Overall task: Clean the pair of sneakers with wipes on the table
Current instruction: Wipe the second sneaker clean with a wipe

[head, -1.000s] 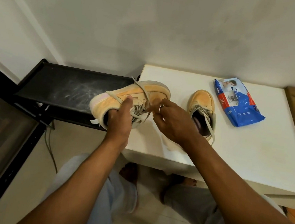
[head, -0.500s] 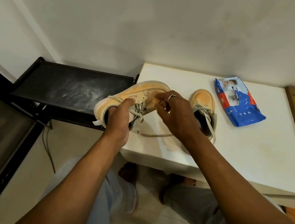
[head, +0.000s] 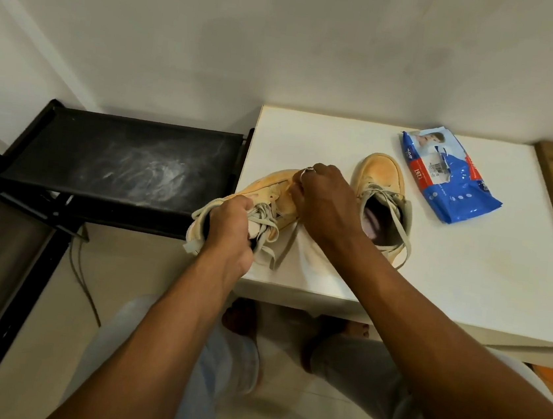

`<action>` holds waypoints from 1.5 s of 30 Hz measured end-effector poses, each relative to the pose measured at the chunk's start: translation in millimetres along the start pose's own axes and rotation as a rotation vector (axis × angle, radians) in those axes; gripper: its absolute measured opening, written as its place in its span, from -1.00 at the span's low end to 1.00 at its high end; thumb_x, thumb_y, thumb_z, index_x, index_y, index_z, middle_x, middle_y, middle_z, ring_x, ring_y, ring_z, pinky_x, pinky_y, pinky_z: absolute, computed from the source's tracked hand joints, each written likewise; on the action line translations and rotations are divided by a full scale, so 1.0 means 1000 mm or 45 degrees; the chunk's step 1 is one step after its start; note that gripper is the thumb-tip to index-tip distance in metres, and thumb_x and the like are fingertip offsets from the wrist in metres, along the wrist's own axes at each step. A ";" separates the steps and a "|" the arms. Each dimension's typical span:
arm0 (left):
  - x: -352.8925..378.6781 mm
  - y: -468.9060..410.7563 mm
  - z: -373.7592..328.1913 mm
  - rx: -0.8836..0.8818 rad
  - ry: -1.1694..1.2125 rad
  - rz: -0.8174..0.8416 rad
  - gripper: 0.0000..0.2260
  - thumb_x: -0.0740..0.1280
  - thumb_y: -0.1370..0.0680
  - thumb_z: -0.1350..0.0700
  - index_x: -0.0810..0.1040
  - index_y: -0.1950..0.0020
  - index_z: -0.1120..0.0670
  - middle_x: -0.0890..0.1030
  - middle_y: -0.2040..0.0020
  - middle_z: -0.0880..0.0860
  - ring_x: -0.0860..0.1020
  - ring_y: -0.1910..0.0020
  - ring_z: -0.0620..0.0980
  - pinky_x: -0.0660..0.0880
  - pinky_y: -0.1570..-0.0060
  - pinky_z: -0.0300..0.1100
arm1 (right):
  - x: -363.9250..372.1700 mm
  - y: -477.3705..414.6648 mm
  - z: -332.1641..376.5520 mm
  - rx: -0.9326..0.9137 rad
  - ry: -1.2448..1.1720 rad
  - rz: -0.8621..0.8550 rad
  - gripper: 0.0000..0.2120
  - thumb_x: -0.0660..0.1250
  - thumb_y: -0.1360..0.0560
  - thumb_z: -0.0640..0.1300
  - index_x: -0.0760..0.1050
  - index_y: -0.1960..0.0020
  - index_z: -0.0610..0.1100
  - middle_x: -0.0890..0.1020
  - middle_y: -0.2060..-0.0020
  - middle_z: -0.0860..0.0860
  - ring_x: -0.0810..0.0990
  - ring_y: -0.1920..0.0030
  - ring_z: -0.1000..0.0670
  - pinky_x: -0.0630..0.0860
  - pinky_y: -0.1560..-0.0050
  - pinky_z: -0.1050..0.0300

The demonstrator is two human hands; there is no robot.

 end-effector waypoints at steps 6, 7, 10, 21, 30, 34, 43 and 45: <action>-0.002 -0.004 0.006 0.007 -0.005 -0.034 -0.88 0.32 -0.53 0.21 0.61 -0.02 0.17 0.71 0.04 0.20 0.71 0.06 0.21 0.64 -0.05 0.17 | 0.001 -0.008 0.006 -0.106 -0.205 0.324 -0.86 0.39 -0.50 -0.10 0.68 0.09 -0.14 0.62 0.19 -0.05 0.56 0.17 -0.06 0.51 0.21 0.05; -0.001 -0.005 0.007 0.003 -0.011 -0.041 -0.89 0.32 -0.54 0.21 0.60 -0.02 0.17 0.71 0.05 0.19 0.71 0.07 0.20 0.65 -0.04 0.14 | 0.000 -0.010 0.004 -0.089 -0.212 0.422 -0.88 0.40 -0.48 -0.08 0.69 0.08 -0.09 0.64 0.18 -0.02 0.58 0.17 -0.04 0.53 0.19 0.06; 0.001 -0.007 0.010 -0.005 -0.025 -0.053 -0.90 0.32 -0.54 0.19 0.61 -0.01 0.15 0.70 0.10 0.15 0.69 0.15 0.13 0.64 0.13 0.00 | 0.000 -0.016 -0.004 -0.011 -0.094 0.407 -0.88 0.37 -0.47 -0.07 0.68 0.10 -0.06 0.63 0.21 0.04 0.58 0.18 -0.03 0.57 0.21 0.01; 0.002 -0.007 0.009 -0.048 0.032 -0.092 -0.92 0.33 -0.55 0.20 0.60 0.00 0.14 0.71 0.09 0.15 0.70 0.14 0.13 0.66 0.10 -0.01 | 0.003 -0.021 0.001 0.027 -0.018 0.440 -0.91 0.38 -0.42 -0.05 0.65 0.13 -0.01 0.64 0.22 0.05 0.57 0.22 -0.03 0.45 0.32 0.14; 0.003 -0.007 0.009 -0.031 0.039 -0.109 -0.92 0.32 -0.56 0.20 0.60 0.01 0.11 0.70 0.08 0.13 0.70 0.12 0.12 0.67 0.12 -0.02 | 0.002 -0.018 0.007 -0.044 -0.051 0.506 -0.88 0.37 -0.47 -0.03 0.67 0.08 0.01 0.65 0.16 0.05 0.58 0.15 -0.03 0.48 0.24 0.12; 0.004 -0.007 0.009 -0.022 0.028 -0.108 -0.94 0.33 -0.55 0.21 0.59 0.01 0.11 0.71 0.09 0.14 0.71 0.13 0.12 0.68 0.08 0.00 | -0.002 -0.021 -0.005 0.051 0.087 0.252 -0.89 0.31 -0.47 -0.10 0.59 0.10 -0.09 0.61 0.15 -0.01 0.57 0.15 -0.09 0.54 0.27 0.03; 0.004 -0.008 0.011 -0.016 0.025 -0.112 -0.91 0.33 -0.55 0.20 0.61 -0.02 0.12 0.71 0.08 0.14 0.72 0.14 0.12 0.68 0.05 0.02 | -0.001 -0.021 -0.003 0.096 -0.054 0.497 -0.90 0.41 -0.44 -0.03 0.66 0.08 0.01 0.66 0.15 0.05 0.60 0.16 -0.03 0.54 0.20 0.07; 0.004 -0.008 0.011 -0.024 0.037 -0.111 -0.91 0.33 -0.55 0.20 0.60 -0.02 0.12 0.71 0.07 0.14 0.71 0.13 0.12 0.67 0.07 0.00 | -0.004 -0.022 -0.008 0.110 0.045 0.315 -0.89 0.34 -0.47 -0.09 0.63 0.07 -0.04 0.64 0.11 0.01 0.59 0.13 -0.08 0.54 0.22 0.04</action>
Point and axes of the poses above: each hand's wrist, its own y-axis away from the middle knuckle, its own x-axis out of the palm, z = x × y, the point moved 3 cm from there along -y, towards the middle knuckle
